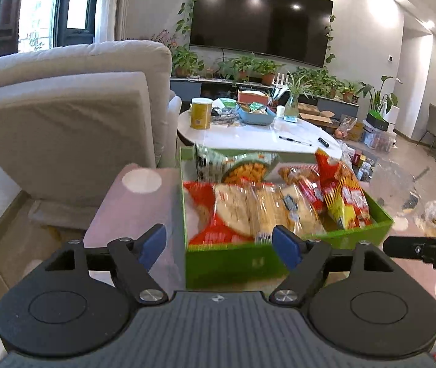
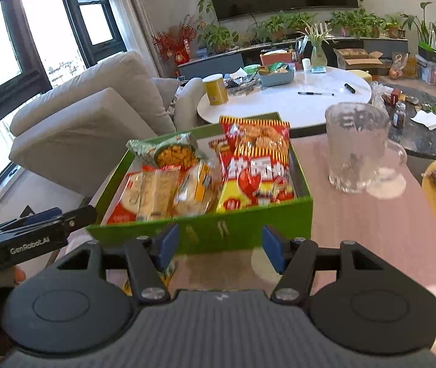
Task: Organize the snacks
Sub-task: 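Lower the left gripper onto the yellow-green pea snack packet and grasp it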
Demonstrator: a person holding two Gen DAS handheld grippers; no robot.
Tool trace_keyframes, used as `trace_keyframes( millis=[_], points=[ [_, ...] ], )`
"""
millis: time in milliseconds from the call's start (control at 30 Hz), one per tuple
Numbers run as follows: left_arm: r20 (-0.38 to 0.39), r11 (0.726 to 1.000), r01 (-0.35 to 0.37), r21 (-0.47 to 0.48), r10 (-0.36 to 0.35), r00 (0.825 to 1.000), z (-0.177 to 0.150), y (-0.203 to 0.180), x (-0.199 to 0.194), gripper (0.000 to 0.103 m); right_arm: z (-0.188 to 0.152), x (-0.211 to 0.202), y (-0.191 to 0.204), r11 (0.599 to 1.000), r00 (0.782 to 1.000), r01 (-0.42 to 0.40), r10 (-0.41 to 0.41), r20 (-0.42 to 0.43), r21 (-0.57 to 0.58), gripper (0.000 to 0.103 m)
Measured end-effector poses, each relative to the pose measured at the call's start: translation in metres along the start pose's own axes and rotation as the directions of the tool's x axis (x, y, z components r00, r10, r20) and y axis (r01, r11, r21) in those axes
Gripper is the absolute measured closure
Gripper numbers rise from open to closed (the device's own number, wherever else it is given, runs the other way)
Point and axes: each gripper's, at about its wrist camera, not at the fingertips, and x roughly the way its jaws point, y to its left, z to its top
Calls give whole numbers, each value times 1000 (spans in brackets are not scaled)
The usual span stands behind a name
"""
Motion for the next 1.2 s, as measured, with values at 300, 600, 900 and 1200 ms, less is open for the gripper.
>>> trace_keyframes(
  millis=[300, 600, 900, 1200],
  points=[
    [-80, 1000, 23, 19, -22, 997, -36, -16, -19, 22, -28, -43, -14, 999, 1000, 23, -22, -21, 35, 40],
    [-187, 999, 25, 42, -17, 982, -45, -46, 14, 19, -53, -73, -18, 1000, 1000, 26, -26, -11, 12, 39],
    [-255, 994, -29, 108, 56, 965, -50, -66, 52, 19, -61, -66, -21, 1000, 1000, -1, 1, -27, 14, 39],
    [-263, 1000, 5, 31, 3, 965, -52, -49, 42, 53, -68, -60, -11, 1000, 998, -28, 28, -56, 0, 39]
  ],
)
